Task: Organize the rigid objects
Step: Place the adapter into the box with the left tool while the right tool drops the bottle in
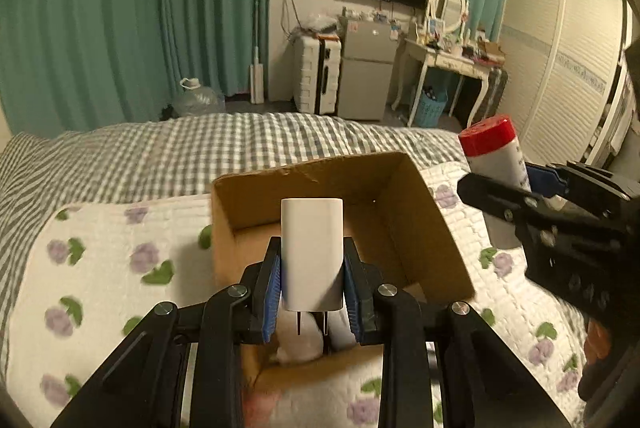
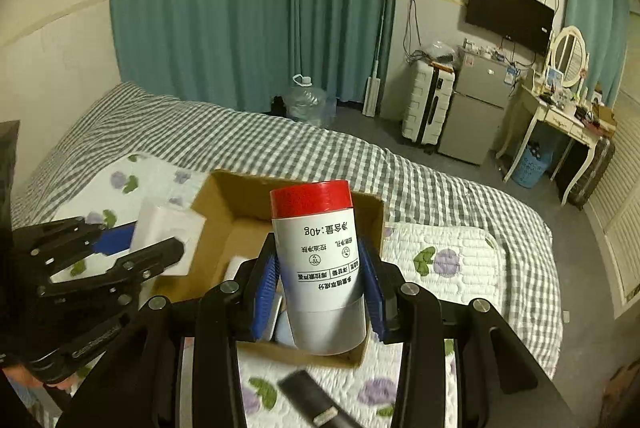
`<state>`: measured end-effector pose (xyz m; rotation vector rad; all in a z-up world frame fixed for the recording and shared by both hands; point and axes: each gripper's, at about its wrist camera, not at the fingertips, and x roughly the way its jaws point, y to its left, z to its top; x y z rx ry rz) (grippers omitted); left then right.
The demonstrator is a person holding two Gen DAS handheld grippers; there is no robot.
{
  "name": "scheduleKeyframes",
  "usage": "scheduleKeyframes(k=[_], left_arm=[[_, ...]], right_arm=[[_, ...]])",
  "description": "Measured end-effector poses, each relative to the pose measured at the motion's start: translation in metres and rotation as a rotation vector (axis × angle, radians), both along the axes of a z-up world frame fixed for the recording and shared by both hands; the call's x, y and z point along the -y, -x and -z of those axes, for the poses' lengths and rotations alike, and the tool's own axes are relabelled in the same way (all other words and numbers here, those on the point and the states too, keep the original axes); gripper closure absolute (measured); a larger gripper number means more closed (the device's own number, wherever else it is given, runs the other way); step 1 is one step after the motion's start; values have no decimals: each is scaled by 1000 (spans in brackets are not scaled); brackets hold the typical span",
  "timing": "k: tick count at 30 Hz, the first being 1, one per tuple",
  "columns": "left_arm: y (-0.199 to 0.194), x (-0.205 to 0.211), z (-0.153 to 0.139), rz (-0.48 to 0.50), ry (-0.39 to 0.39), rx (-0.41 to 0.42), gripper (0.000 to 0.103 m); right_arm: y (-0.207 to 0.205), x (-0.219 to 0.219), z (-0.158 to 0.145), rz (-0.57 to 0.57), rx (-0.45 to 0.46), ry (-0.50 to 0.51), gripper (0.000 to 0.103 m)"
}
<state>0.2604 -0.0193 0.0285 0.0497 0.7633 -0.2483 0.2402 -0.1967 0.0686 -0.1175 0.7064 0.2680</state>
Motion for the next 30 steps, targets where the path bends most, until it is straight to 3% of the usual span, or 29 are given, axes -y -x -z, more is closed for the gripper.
scheduleKeyframes(k=[10,12,13,14,15,24,30], left_arm=[[-51,23,48,10,-51,-64,75],[-55,25,54,23,-50,-94,67],[-56,26,55,36,-43,-103,61],[-54,26,53,33,-48,-96,47],[-50,25,50,23,-57,-74,45],[-28,3,30,4,-68,-75,44],[-19,-20,29,-16,-72,-68,42]], right_arm=[[-29,23,55,13,-57,-64,65],[-30,24,62,16,-61,-62,65],[-29,24,65,15,-65,-66,65],[-28,25,66,13,-67,-70,65],[-27,26,67,11,-69,-73,65],[-26,28,61,41,-63,-56,65],[-36,6,68,33,-73,-24,65]])
